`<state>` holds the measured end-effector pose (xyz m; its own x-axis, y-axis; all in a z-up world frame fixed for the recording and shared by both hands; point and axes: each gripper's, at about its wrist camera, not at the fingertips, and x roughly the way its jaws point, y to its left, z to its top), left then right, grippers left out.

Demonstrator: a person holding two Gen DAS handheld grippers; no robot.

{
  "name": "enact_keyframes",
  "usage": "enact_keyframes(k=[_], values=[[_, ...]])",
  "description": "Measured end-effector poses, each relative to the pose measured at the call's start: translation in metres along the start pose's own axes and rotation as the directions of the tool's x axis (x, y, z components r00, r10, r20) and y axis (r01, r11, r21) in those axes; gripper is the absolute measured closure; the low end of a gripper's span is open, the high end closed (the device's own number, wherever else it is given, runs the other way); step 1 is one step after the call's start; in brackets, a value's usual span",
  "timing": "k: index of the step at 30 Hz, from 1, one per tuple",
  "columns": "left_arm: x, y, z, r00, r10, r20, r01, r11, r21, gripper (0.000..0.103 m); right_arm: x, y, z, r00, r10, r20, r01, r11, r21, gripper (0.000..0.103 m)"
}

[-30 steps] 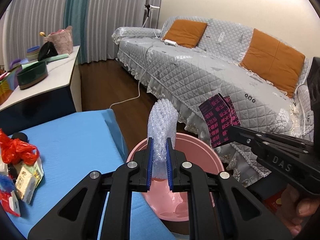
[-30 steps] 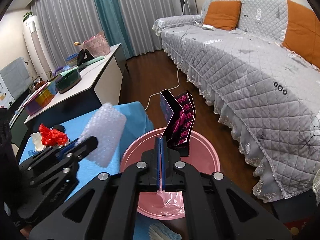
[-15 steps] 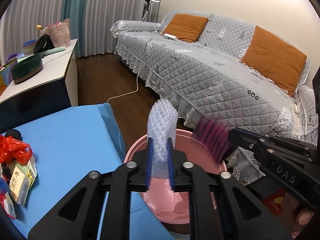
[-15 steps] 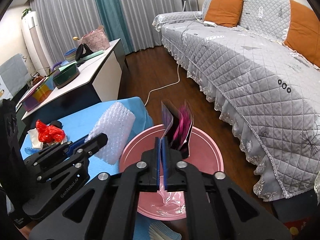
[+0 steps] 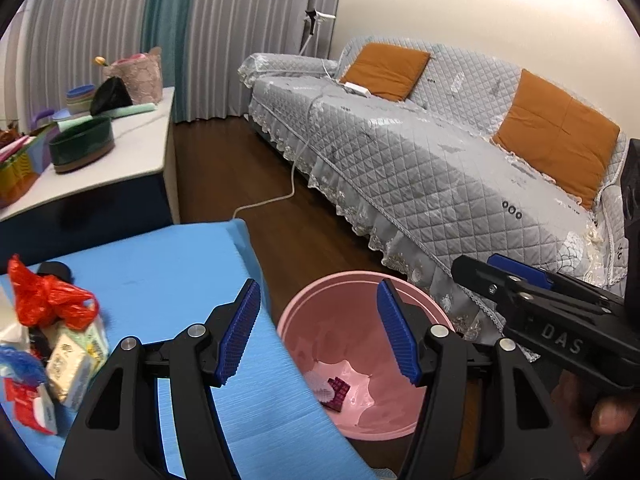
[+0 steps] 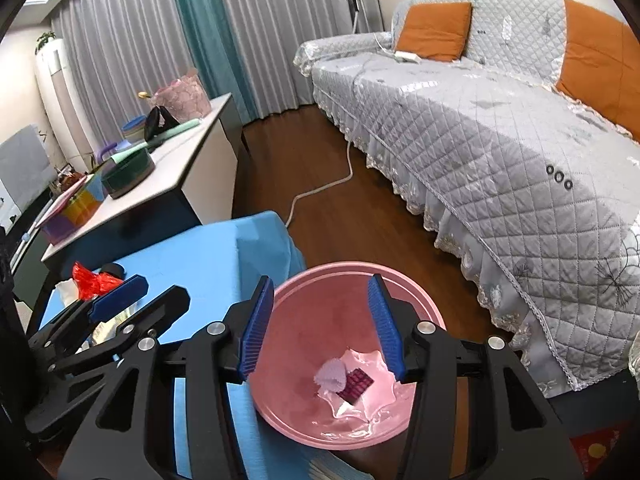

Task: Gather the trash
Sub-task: 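Move both tools back over the trash on the table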

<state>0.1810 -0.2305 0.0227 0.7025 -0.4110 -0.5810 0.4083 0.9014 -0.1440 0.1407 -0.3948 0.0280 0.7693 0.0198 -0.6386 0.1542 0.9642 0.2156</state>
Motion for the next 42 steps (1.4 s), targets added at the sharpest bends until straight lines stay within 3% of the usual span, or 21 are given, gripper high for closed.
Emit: enact_keyframes(k=[6,12,19,25,31,36,42], values=[[-0.043,0.020,0.008,0.998,0.028,0.059,-0.027,0.999,-0.020,0.044,-0.019,0.030,0.004,0.997,0.000,0.079,0.003,0.999,-0.046,0.053],[-0.085,0.044,0.011,0.992,0.071,0.106,-0.067,0.997,-0.039,0.044,-0.035,0.060,-0.001,0.990,0.039,0.138,-0.028,0.996,-0.080,0.065],[-0.132,0.089,-0.002,0.979,0.147,0.143,-0.136,0.987,-0.085,0.044,-0.041,0.100,-0.014,0.984,0.115,0.137,-0.097,0.987,-0.130,0.069],[-0.163,0.136,-0.023,0.956,0.250,0.153,-0.234,0.966,-0.114,0.045,-0.034,0.133,-0.025,0.979,0.168,0.112,-0.148,0.975,-0.165,0.069],[-0.169,0.192,-0.059,0.928,0.359,0.099,-0.332,0.918,-0.217,0.048,-0.019,0.168,-0.035,0.971,0.233,0.058,-0.218,0.958,-0.189,0.069],[-0.156,0.231,-0.097,0.916,0.401,-0.001,-0.384,0.875,-0.295,0.049,-0.004,0.203,-0.047,0.962,0.272,0.010,-0.262,0.936,-0.237,0.069],[-0.141,0.256,-0.120,0.922,0.381,-0.066,-0.381,0.866,-0.325,0.049,0.019,0.240,-0.063,0.954,0.295,-0.047,-0.296,0.911,-0.289,0.069]])
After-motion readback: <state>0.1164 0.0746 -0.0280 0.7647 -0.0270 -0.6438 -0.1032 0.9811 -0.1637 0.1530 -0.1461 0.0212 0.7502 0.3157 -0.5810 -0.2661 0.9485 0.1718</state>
